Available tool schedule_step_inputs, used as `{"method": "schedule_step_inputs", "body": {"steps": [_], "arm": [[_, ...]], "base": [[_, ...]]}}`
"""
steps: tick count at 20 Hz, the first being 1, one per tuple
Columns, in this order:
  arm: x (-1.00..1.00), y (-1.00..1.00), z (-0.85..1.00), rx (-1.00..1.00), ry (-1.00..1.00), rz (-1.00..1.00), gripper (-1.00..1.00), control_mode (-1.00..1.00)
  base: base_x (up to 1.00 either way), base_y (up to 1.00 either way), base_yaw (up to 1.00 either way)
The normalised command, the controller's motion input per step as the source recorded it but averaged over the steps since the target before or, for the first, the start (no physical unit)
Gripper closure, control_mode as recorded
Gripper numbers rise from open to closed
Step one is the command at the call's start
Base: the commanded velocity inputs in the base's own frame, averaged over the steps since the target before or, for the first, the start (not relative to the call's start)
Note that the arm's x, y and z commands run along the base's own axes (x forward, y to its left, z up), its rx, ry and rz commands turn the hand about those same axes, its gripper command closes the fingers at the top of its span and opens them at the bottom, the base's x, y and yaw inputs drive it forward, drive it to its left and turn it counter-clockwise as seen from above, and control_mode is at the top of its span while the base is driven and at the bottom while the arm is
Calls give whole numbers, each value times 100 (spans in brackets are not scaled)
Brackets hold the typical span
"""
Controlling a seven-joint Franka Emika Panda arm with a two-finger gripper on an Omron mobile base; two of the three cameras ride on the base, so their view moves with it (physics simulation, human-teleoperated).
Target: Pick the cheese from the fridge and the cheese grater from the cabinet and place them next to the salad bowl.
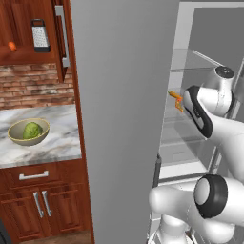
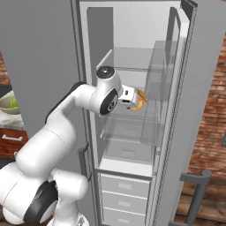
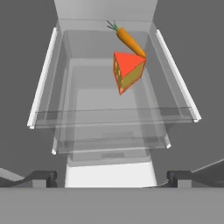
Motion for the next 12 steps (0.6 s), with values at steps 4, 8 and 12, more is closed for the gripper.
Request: {"method": "schedule_step_inputs", "body": {"steps": [4,8,12], "arm": [[30,-15,-5,0,0,5,-100,-100],[32,-11,-5,0,0,7,-100,-100],[37,-1,-7,0,0,6,-100,-100]], "base": [[0,0,0],[0,0,0],[0,0,0]]}}
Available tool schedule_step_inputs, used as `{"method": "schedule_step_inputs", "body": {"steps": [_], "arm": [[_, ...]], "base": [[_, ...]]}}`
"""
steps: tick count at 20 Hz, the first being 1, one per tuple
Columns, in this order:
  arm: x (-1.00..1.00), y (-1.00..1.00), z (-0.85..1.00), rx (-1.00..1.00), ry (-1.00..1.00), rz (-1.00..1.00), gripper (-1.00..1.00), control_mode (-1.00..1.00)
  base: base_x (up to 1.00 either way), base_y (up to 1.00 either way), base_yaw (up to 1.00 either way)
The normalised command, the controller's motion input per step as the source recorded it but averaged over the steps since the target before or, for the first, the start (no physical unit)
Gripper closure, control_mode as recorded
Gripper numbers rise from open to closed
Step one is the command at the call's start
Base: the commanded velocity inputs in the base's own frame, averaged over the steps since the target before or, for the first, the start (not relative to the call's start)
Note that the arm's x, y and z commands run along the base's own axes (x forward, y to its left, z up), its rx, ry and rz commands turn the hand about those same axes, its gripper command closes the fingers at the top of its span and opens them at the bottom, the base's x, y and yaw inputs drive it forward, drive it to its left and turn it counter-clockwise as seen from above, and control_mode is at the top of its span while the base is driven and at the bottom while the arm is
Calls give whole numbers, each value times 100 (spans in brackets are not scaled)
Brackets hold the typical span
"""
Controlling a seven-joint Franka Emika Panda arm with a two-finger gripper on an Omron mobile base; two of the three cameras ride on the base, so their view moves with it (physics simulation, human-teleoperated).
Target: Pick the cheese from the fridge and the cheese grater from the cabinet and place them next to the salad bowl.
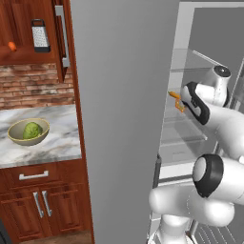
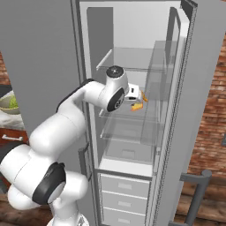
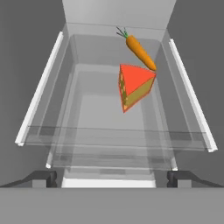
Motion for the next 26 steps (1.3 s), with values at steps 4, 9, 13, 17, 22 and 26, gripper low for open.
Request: {"method": "schedule_step_inputs", "body": {"steps": [4,9,13,17,22,26], "arm": [[25,-7,-8,0,0,3,-100,-100],[12,-7,-9,0,0,1,-100,-100],[14,-1,-19,-1,-8,2,-100,-100],[12,-6,-21,0,-6,2,-100,-100],[23,-8,-15,0,-1,1,-100,-100],[41,-4,-1,0,3,0,-100,-100]], "base": [[0,0,0],[0,0,0],[0,0,0],[0,0,0],[0,0,0],[0,0,0]]}}
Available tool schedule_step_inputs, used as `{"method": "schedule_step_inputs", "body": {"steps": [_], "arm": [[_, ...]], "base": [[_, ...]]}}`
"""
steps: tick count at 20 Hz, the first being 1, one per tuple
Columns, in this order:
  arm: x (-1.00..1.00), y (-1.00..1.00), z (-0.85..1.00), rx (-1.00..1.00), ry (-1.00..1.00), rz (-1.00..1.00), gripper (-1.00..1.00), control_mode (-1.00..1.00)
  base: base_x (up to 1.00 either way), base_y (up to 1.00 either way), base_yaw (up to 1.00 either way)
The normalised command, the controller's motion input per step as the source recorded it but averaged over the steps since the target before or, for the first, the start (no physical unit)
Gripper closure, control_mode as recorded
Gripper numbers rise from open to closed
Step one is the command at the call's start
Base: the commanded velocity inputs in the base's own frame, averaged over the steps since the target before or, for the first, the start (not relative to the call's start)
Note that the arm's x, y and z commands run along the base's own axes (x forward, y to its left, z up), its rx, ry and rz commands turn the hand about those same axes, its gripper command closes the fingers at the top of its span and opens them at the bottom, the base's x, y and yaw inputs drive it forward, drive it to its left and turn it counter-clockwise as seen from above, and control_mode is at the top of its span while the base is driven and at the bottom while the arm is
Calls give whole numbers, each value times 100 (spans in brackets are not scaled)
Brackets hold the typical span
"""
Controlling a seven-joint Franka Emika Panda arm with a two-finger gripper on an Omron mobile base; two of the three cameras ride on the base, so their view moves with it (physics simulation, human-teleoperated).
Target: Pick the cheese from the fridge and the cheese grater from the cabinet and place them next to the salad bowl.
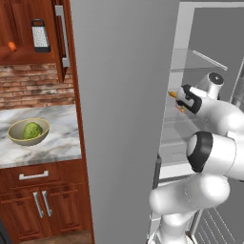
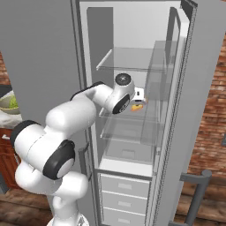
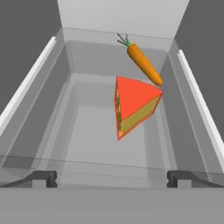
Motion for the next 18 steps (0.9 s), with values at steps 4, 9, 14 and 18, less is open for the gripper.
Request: {"method": "schedule_step_inputs", "body": {"steps": [4,9,14,18], "arm": [[28,-11,0,0,4,1,-100,-100],[16,-19,-1,0,0,3,-100,-100],[17,-4,-14,0,0,2,-100,-100],[19,0,-15,0,0,1,-100,-100]], "base": [[0,0,0],[0,0,0],[0,0,0],[0,0,0]]}}
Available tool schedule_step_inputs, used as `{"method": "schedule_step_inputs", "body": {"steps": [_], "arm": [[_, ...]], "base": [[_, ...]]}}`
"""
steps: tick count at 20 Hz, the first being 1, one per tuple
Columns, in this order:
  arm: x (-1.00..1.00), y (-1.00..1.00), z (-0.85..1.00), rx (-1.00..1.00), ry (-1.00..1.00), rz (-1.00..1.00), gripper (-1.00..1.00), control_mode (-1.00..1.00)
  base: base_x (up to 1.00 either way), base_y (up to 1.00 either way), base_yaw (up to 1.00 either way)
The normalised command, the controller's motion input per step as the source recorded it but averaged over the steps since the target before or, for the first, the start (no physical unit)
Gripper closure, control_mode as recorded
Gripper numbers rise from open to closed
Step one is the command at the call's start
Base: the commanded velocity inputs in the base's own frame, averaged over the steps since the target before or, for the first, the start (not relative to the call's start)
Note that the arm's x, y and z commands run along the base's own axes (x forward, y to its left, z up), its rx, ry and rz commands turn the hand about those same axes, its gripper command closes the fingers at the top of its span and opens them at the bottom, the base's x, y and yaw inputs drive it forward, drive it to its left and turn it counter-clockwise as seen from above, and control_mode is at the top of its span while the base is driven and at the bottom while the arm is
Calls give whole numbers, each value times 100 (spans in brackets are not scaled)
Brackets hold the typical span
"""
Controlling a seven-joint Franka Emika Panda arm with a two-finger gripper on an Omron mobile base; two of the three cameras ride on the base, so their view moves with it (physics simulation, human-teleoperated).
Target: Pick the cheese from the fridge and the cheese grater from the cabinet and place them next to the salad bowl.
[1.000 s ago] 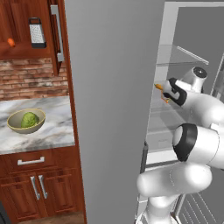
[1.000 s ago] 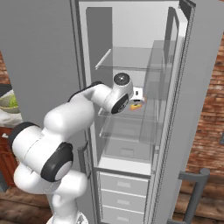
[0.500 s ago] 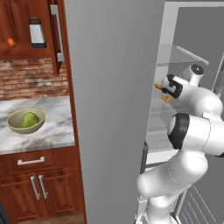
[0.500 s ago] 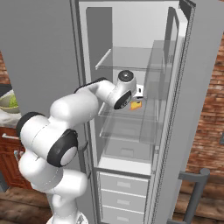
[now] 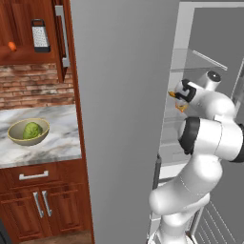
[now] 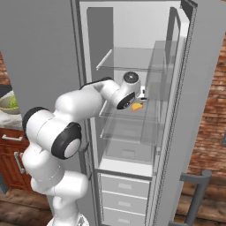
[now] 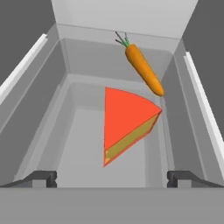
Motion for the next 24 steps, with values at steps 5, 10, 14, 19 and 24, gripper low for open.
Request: {"method": "schedule_step_inputs", "body": {"steps": [5,10,14,19,24], "arm": [[15,0,-13,0,0,0,-100,-100],[16,0,-10,0,0,0,-100,-100],[18,0,-10,0,0,0,-100,-100],[20,0,-11,0,0,0,-100,-100],[17,0,-14,0,0,0,-100,-100]], "base": [[0,0,0],[0,0,0],[0,0,0],[0,0,0],[0,0,0]]}}
